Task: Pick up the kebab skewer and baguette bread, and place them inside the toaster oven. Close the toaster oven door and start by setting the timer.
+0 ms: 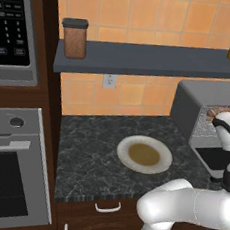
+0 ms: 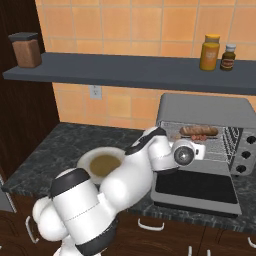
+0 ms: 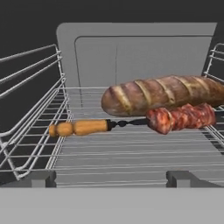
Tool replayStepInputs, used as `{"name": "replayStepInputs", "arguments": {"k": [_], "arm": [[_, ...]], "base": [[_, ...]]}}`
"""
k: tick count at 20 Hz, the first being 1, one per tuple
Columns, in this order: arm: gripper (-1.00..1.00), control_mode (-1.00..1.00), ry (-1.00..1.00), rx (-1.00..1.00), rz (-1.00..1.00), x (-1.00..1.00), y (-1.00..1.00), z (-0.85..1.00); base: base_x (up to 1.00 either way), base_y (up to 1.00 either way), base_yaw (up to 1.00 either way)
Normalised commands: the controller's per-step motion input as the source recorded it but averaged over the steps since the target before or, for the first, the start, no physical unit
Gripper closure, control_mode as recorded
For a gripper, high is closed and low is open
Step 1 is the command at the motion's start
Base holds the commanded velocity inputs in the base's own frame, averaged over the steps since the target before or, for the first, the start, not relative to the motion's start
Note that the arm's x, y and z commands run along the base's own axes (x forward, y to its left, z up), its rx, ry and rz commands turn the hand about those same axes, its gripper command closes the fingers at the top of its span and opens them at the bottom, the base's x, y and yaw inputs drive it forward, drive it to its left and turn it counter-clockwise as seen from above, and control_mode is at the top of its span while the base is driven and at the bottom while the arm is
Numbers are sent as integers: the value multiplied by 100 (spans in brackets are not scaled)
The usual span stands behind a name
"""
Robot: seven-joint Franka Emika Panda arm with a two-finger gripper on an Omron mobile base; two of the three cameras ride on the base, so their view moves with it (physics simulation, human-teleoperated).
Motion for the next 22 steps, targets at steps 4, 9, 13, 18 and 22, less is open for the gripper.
{"name": "replayStepInputs", "arguments": {"k": [4, 9, 13, 18, 22], "arm": [[-100, -100, -3, 0, 0, 24, -8, -36], [-100, -100, -2, 0, 0, 16, -7, -23], [-100, -100, -1, 0, 0, 3, -8, -9], [-100, -100, 0, 0, 0, 0, -11, 13], [-100, -100, -3, 0, 0, -1, -15, 14]], "base": [[0, 0, 0], [0, 0, 0], [0, 0, 0], [0, 0, 0], [0, 0, 0]]}}
